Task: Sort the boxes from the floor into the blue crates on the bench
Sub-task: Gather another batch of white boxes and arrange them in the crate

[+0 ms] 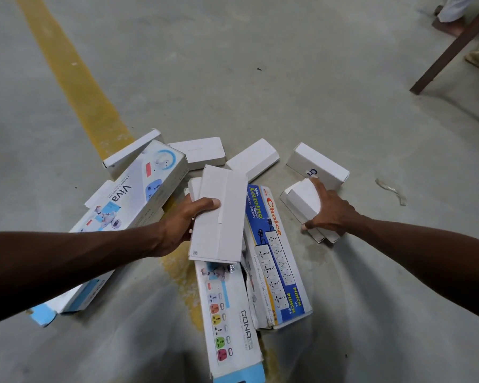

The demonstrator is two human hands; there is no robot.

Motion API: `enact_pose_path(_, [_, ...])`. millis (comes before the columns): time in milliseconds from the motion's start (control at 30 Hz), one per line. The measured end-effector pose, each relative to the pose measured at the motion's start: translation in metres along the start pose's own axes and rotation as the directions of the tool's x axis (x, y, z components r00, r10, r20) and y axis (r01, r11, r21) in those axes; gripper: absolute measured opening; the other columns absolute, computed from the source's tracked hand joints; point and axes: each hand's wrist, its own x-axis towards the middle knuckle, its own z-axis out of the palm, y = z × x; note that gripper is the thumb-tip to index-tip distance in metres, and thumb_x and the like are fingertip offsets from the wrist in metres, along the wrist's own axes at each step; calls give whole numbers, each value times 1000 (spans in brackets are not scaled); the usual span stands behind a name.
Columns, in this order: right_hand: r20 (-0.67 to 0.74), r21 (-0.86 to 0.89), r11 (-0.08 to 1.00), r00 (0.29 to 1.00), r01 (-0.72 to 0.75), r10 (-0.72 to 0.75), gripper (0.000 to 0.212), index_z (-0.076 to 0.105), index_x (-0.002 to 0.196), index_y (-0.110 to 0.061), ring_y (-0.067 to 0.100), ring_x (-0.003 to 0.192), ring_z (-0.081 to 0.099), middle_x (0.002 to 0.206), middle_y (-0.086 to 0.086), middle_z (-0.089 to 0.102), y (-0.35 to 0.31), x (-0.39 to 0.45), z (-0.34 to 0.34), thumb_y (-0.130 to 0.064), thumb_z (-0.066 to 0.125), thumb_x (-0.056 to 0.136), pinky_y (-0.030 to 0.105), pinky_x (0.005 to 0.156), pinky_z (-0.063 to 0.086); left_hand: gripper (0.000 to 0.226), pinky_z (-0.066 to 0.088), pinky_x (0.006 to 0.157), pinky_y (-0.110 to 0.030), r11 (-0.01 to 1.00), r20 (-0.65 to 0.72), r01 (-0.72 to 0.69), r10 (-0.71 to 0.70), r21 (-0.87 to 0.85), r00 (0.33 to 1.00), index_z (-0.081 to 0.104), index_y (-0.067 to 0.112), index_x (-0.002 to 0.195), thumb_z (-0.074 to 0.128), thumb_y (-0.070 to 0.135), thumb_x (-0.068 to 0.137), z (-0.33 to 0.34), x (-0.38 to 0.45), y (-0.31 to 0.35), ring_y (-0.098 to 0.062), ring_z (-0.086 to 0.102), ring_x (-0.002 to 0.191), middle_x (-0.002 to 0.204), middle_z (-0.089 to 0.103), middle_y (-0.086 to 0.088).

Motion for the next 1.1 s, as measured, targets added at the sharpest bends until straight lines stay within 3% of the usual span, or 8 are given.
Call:
enact_pose_path(267, [-26,10,1000,999,-26,26,136,-4,154,-50,42,111,58,134,16,58,-4,5,-2,-44,91,57,42,85,46,80,49,104,-63,999,-1,24,-24,-25,1000,53,19,136,72,62,72,-8,14,-8,-38,69,114,124,71,-14])
enact_pose_path(400, [-44,244,969,997,-44,56,131,9,157,-45,36,127,53,149,5,51,-30,-11,-35,-41,95,59,43,99,46,73,46,107,-64,997,-27,38,-40,-66,999,59,22,133,74,60,73,3,13,14,-38,68,115,124,72,-12])
enact_pose_path(533, [-72,639,767,997,52,-8,120,28,152,-44,16,123,58,137,-11,58,-99,-68,-128,-27,99,57,47,103,51,72,53,100,-59,997,-92,48,-53,-58,994,59,25,133,73,59,72,17,-23,73,-32,71,111,120,75,-5])
enact_pose_path(633, [-42,758,649,997,69,-57,118,31,150,-46,12,120,63,133,-14,62,-170,-138,-224,-24,99,55,45,98,56,64,60,86,-52,997,-202,-4,-12,-75,979,54,27,135,73,49,78,28,-83,140,-28,72,109,118,75,0])
enact_pose_path(700, [-13,789,611,996,64,-87,120,33,150,-43,10,120,63,134,-14,62,-219,-193,-288,-19,99,53,40,98,57,58,60,87,-53,995,-240,-43,19,-95,971,52,27,136,73,41,84,34,-136,197,-26,72,110,121,73,-1])
enact_pose_path(833, [80,727,684,983,54,-163,124,32,149,-51,9,122,61,133,-20,62,-315,-306,-415,-42,97,44,41,100,54,64,55,96,-53,962,-371,-134,38,-237,928,50,27,140,76,41,84,52,-264,327,-28,67,119,132,69,-3])
enact_pose_path(933, [154,602,796,970,61,-190,122,18,146,-65,12,116,61,125,-26,60,-381,-387,-515,-44,93,51,40,93,55,70,56,96,-55,926,-460,-166,-9,-340,888,49,37,141,74,53,78,78,-364,422,-25,68,119,133,69,2])
enact_pose_path(1100, [171,338,921,949,194,-263,120,-8,146,-66,29,117,61,133,-11,54,-471,-514,-641,-51,80,66,41,88,52,53,57,96,-50,856,-581,-251,-69,-452,811,51,40,135,63,54,85,125,-505,528,-23,70,114,128,71,0])
